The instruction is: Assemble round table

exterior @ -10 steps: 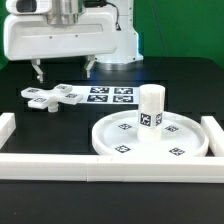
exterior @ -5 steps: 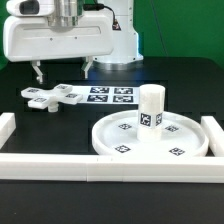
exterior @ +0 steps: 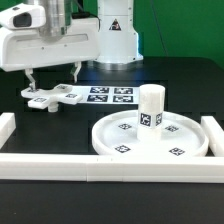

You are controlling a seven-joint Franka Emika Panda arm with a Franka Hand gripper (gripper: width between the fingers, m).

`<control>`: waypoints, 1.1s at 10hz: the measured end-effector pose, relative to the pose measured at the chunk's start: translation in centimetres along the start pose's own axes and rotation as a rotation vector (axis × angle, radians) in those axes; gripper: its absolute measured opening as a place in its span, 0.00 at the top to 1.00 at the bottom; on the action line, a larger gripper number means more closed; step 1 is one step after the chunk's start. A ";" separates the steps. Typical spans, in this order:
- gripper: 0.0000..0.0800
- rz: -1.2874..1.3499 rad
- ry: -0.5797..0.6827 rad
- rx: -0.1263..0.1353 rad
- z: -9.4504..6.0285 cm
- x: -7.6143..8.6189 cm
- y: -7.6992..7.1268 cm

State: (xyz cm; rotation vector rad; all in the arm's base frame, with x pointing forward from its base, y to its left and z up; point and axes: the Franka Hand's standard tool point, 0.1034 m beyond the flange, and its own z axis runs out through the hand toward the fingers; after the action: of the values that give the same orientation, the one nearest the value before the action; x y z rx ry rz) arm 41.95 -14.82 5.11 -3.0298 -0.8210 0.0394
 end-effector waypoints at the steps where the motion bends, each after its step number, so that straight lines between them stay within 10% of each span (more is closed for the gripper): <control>1: 0.19 0.001 0.000 0.000 0.0 0.1 0.0; 11: 0.19 0.004 -0.009 -0.002 1.4 -0.4 -0.1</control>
Offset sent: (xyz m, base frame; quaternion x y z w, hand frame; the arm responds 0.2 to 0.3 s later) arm -0.0089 -0.0048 -0.0118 0.0074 0.0243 0.0136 0.9996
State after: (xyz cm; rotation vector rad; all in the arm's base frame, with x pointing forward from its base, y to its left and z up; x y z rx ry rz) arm 41.48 -14.93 3.71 -3.0352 -0.8161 0.0526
